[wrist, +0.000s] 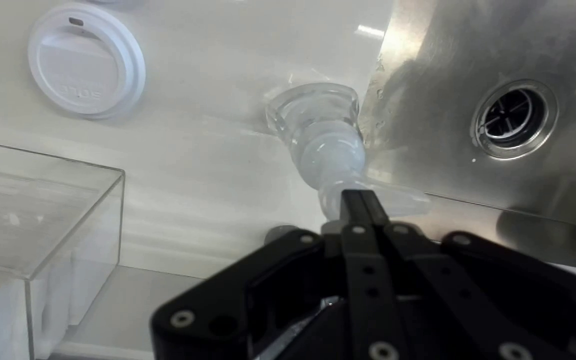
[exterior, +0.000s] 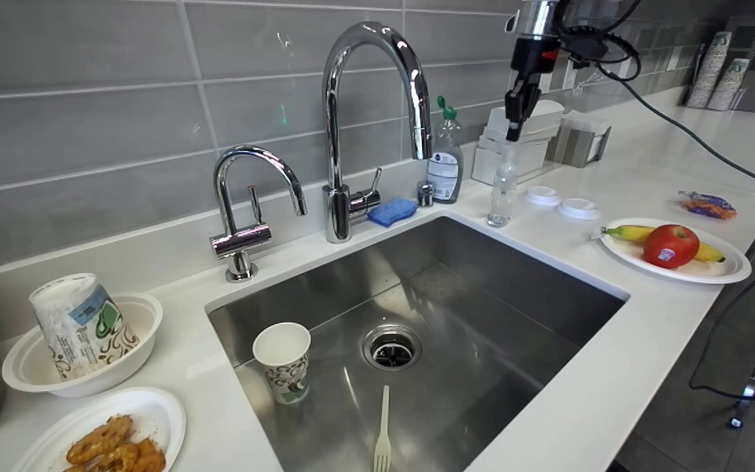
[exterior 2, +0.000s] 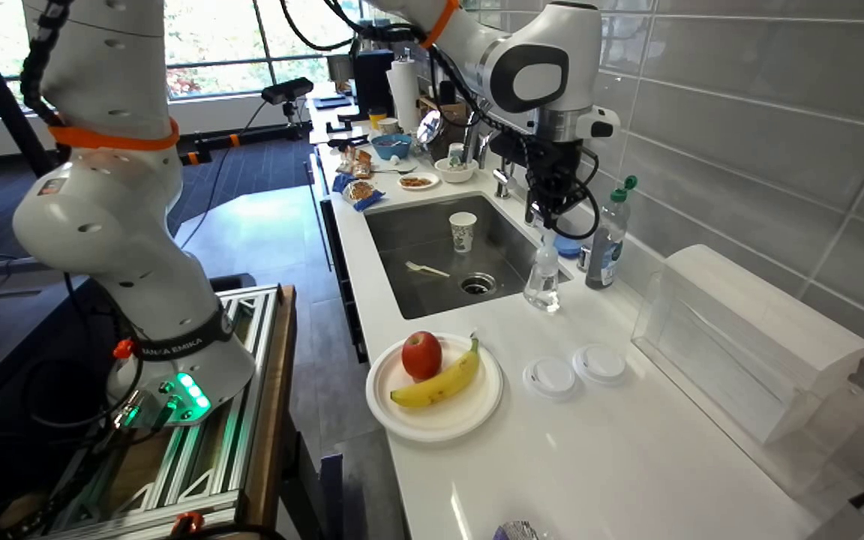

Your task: Press on the soap dispenser

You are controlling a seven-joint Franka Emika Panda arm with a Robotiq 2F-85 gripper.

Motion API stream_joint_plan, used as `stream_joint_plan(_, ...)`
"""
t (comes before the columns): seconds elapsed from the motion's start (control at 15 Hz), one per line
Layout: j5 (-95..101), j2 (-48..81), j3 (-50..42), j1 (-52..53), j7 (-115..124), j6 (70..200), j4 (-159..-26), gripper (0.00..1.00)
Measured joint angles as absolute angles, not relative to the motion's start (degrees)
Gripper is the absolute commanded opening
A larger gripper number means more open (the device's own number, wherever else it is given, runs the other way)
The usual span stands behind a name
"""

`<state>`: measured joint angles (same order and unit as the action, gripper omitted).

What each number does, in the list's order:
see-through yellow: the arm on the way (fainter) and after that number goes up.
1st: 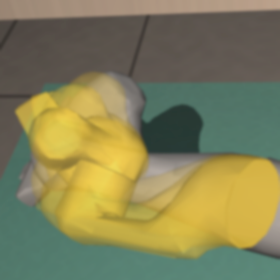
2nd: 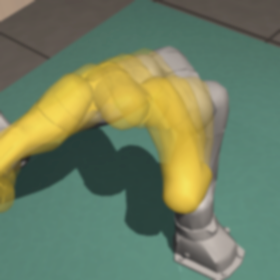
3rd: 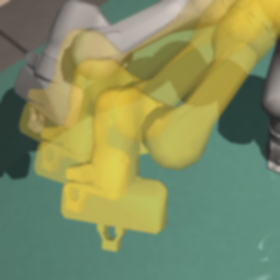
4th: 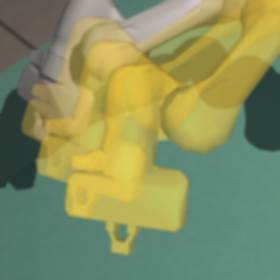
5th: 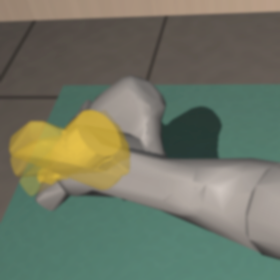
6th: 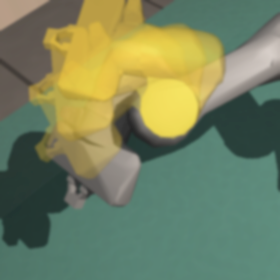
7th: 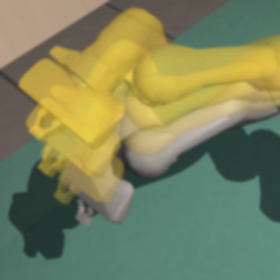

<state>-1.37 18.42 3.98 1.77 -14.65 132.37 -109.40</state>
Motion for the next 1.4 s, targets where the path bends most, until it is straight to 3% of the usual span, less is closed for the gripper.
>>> stream_joint_plan(1.4,-2.82,19.95,5.57,0.84,-16.44,133.3,-109.26,0.0)
